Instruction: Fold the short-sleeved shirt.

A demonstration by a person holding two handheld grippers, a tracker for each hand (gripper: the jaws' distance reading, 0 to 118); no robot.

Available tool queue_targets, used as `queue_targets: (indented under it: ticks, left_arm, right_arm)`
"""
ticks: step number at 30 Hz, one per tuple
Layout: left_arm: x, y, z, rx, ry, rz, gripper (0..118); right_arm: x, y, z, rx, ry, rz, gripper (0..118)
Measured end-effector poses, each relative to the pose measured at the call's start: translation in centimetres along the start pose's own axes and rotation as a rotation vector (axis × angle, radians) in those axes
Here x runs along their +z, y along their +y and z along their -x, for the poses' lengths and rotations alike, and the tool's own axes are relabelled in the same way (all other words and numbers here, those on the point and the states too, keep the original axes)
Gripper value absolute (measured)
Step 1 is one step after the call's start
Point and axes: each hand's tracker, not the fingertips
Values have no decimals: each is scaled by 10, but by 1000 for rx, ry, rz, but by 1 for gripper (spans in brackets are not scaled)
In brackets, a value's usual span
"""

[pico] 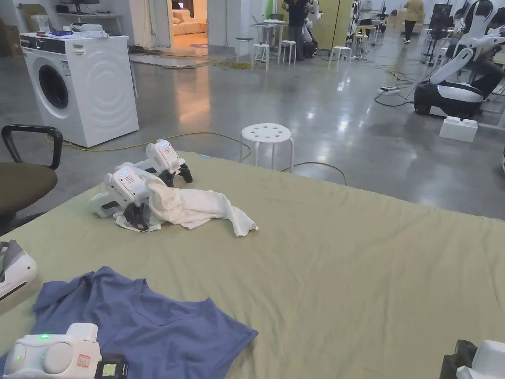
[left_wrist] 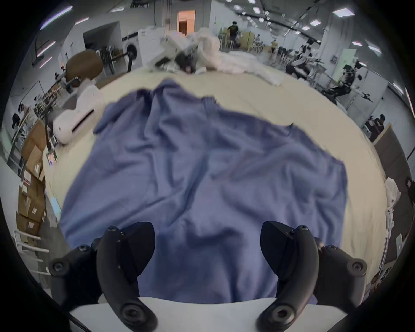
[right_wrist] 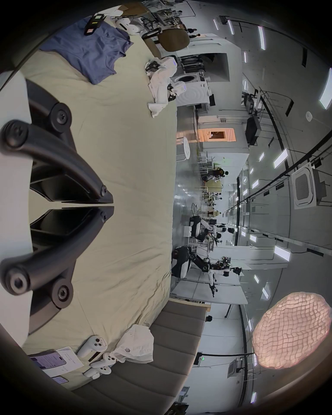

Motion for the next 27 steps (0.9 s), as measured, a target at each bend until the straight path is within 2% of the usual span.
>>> queue_targets:
  ticks: [2,4,5,8,11,15,18,27]
  left_arm:
    - [-10,-5,-5,-11,20,33,89]
    - [3,-14,-15,-75,61,-44,88]
    - [6,-14,-22,-74,73,-41,82]
    - [18,-19,-38,-141,90,-73,44]
    - [21,-24,-39,-174,112,-83,0]
    - [41,-24,-28,-76,47,-138,0]
    - [58,-21,-22,-82,42,-232,0]
    - [116,0,-12,13,-27,-467,0]
  right_arm:
    - [2,-2,3,12,1,6,1]
    - [-3,-3,-1,20,1,12,1]
    - [-3,-3,0,23,0,14,1]
    - [-7,-5,-1,27,-2,18,1]
    - [-10,-6,0,26,4,27,1]
    - [-10,-5,-2,22,7,24,1]
    - [-8,-2,-4,20,6,11,1]
    - [-2,9,-12,4,9,-37,1]
